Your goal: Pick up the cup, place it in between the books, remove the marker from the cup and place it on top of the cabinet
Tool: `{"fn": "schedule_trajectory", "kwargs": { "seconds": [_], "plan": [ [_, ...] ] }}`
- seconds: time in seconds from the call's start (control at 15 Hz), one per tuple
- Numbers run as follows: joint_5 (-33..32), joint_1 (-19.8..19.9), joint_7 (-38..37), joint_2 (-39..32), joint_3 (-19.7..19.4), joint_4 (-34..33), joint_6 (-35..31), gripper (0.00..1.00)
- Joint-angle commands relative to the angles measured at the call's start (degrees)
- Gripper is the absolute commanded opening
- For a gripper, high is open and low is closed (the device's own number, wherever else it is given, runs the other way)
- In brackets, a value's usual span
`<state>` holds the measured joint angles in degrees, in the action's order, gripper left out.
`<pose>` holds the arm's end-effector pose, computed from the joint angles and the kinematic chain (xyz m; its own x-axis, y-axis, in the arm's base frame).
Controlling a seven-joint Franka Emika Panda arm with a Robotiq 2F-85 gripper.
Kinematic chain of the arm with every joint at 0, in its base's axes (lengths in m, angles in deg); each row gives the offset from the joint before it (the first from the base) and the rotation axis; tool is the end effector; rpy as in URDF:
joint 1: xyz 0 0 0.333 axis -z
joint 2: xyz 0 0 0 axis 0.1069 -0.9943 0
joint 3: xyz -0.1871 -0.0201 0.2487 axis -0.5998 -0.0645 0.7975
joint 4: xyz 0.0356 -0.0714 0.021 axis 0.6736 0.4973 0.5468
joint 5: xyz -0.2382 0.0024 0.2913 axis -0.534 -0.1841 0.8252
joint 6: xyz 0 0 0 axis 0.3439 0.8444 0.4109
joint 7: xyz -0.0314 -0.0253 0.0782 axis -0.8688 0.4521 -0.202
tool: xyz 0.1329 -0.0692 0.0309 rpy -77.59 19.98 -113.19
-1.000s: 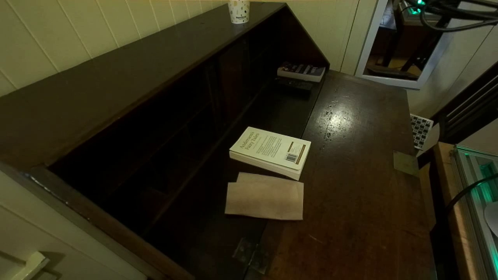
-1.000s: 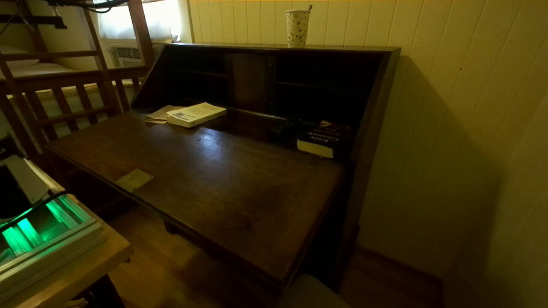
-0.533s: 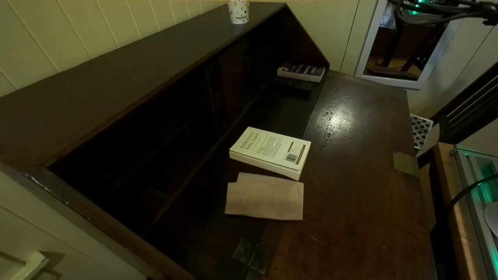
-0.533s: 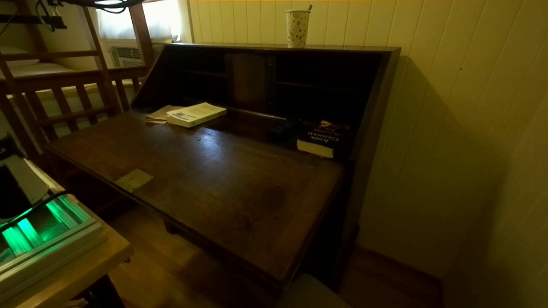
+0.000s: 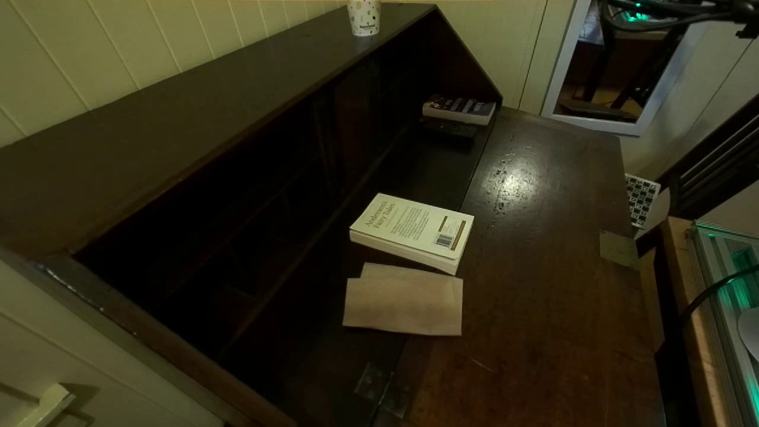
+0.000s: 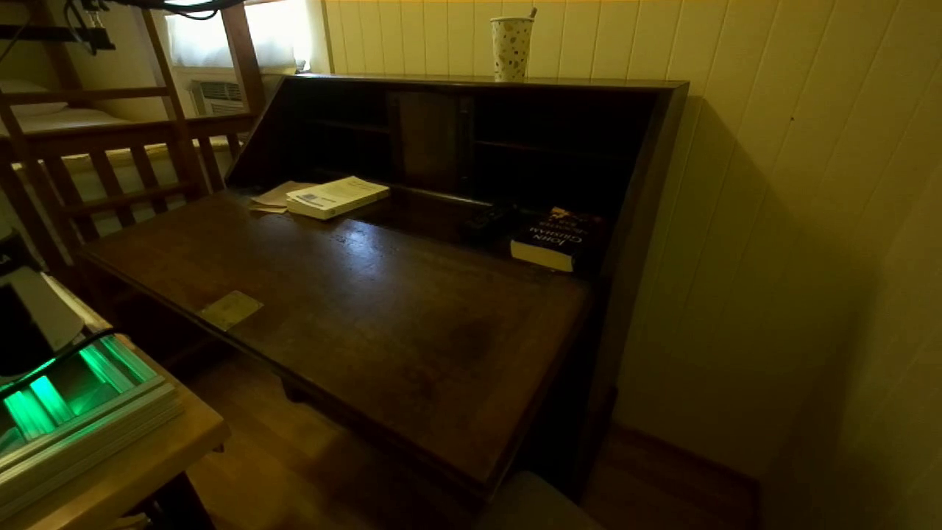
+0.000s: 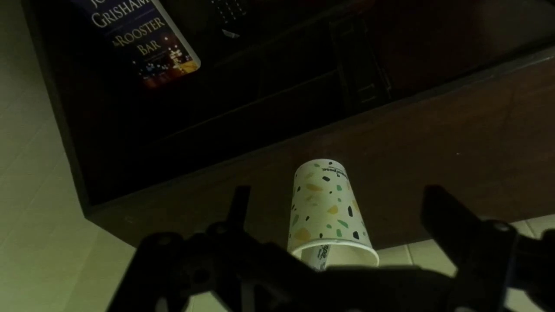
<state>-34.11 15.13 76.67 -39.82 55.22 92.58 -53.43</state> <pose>0.5882 -0.2038 0.5430 0.8003 -0.3683 0.4732 -0.4299 -0.9025 0.0246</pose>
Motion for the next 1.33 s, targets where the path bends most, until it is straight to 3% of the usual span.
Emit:
{"fn": "schedule_trajectory", "kwargs": {
  "seconds": [0.0, 0.67, 1.27],
  "plan": [
    [3.6, 1.0, 3.9, -1.5, -0.4, -0.8, -4.6, 1.00],
    [11.4, 4.1, 8.0, -6.0, -1.7, -5.1, -6.3, 1.00],
    [12.4, 6.2, 9.5, -13.8, -1.4, -16.2, -1.5, 1.00]
  ]
}}
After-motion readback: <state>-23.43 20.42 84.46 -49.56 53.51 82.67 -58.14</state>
